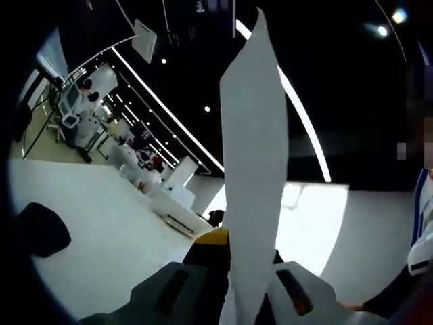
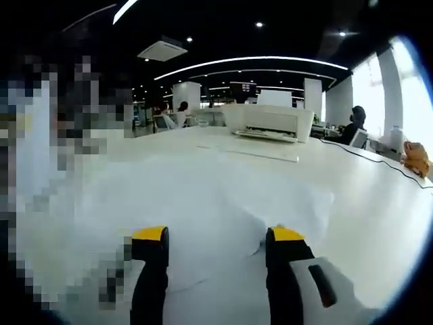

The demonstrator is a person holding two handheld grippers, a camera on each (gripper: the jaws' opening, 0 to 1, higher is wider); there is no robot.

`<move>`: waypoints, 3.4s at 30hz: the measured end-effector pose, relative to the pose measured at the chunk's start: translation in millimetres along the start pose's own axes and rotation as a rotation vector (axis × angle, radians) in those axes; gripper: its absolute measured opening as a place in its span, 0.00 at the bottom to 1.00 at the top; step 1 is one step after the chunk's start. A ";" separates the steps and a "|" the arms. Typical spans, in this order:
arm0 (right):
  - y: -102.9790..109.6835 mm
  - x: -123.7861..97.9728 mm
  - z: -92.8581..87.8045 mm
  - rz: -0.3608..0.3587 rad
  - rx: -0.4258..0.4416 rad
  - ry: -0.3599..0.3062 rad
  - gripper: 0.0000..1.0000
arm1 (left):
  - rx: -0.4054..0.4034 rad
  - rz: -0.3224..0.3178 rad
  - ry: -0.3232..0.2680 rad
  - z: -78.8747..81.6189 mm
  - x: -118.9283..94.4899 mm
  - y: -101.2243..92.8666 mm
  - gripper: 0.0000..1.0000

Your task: Organize the stack of printing papers by aligning and flattening the scattered papers on the table

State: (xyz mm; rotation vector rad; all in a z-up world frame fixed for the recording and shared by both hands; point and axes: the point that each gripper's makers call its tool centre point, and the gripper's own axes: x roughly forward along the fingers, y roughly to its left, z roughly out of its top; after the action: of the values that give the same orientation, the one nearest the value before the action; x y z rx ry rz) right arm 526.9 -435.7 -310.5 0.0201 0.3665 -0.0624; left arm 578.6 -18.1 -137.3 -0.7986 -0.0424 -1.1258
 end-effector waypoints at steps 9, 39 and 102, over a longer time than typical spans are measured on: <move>-0.3 2.6 0.9 0.013 -0.008 -0.005 0.43 | 0.003 -0.001 0.005 -0.3 1.2 -0.6 0.06; -28.1 -5.5 0.4 -0.052 0.065 -0.012 0.00 | 0.001 -0.005 0.024 -8.2 4.7 -4.1 0.06; 10.8 -57.7 44.8 0.209 0.408 -0.334 0.00 | -0.103 -0.005 -0.017 2.5 -1.4 -3.0 0.06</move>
State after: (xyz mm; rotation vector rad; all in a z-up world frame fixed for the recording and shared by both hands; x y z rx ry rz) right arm 489.8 -423.1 -247.9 0.4458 0.0114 0.0675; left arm 576.4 -16.2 -134.4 -0.9006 -0.0001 -1.1327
